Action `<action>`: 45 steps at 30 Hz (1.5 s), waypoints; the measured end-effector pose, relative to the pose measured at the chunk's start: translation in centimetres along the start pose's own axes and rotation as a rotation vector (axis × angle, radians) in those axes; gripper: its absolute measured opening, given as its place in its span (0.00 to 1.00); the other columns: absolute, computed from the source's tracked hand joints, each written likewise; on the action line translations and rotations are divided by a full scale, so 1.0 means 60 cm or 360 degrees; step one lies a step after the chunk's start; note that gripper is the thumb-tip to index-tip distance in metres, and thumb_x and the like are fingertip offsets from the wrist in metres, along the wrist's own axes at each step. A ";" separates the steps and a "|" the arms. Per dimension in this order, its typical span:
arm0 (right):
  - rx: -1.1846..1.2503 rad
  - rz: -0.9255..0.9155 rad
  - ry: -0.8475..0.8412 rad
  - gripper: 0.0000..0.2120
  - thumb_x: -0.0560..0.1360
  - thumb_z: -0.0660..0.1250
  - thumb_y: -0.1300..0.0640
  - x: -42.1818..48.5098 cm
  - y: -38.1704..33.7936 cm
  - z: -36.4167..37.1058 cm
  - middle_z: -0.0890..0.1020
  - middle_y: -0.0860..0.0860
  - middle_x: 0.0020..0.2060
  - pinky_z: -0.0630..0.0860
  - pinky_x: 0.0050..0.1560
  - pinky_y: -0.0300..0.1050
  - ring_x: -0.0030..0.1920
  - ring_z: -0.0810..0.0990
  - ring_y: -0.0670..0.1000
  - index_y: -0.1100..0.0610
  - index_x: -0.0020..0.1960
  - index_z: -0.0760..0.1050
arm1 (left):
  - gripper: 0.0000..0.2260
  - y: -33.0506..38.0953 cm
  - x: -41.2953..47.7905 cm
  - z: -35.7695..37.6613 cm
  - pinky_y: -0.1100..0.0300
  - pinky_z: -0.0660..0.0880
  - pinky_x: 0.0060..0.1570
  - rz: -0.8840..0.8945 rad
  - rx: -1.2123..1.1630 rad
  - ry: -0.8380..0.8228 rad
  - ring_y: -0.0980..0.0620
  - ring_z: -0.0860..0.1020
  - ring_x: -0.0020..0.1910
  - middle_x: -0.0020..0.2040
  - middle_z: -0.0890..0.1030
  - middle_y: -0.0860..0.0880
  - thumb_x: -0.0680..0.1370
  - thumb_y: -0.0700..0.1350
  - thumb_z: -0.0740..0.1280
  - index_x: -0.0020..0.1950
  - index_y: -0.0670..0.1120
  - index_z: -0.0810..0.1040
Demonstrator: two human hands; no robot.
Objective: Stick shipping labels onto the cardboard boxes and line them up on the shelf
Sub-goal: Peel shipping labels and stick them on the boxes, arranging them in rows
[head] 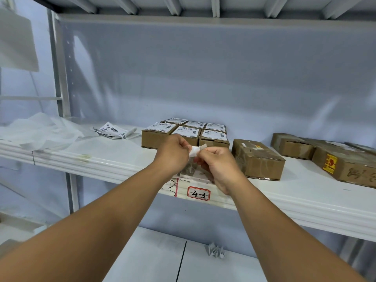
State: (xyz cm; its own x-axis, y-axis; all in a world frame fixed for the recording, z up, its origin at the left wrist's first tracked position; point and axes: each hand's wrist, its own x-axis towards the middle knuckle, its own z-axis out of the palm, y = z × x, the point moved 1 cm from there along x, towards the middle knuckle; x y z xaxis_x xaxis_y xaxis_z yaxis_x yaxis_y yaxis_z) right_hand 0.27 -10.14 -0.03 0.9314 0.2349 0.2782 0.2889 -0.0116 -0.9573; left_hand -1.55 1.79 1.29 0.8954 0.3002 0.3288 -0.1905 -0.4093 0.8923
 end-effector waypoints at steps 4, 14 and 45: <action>0.0011 -0.0008 -0.0002 0.17 0.74 0.62 0.68 0.003 0.002 0.000 0.75 0.50 0.21 0.69 0.25 0.37 0.22 0.72 0.45 0.59 0.28 0.76 | 0.11 0.005 0.001 0.003 0.61 0.65 0.30 0.0064 0.0147 0.0069 0.53 0.70 0.31 0.34 0.72 0.50 0.79 0.40 0.61 0.37 0.48 0.68; -0.0070 0.0038 -0.0059 0.22 0.74 0.60 0.67 0.000 -0.004 0.002 0.73 0.50 0.22 0.62 0.25 0.38 0.24 0.67 0.47 0.55 0.22 0.71 | 0.04 -0.004 -0.014 0.010 0.51 0.73 0.41 0.0405 0.0466 0.0225 0.43 0.75 0.41 0.39 0.75 0.46 0.78 0.37 0.59 0.46 0.46 0.68; 0.0032 -0.0049 -0.0121 0.12 0.77 0.65 0.62 0.010 0.006 -0.003 0.73 0.52 0.28 0.70 0.33 0.37 0.30 0.71 0.47 0.60 0.35 0.72 | 0.10 -0.038 -0.006 0.014 0.54 0.72 0.41 0.0153 -0.0397 0.0167 0.51 0.76 0.36 0.37 0.81 0.54 0.78 0.41 0.65 0.50 0.54 0.68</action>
State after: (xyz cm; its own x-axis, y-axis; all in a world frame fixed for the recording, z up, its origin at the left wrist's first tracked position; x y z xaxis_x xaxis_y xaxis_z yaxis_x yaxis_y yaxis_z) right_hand 0.94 -10.18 -0.18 0.9025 0.3077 0.3014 0.3119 0.0159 -0.9500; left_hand -1.07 1.90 -1.14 0.8245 0.3630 0.4340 -0.3771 -0.2194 0.8998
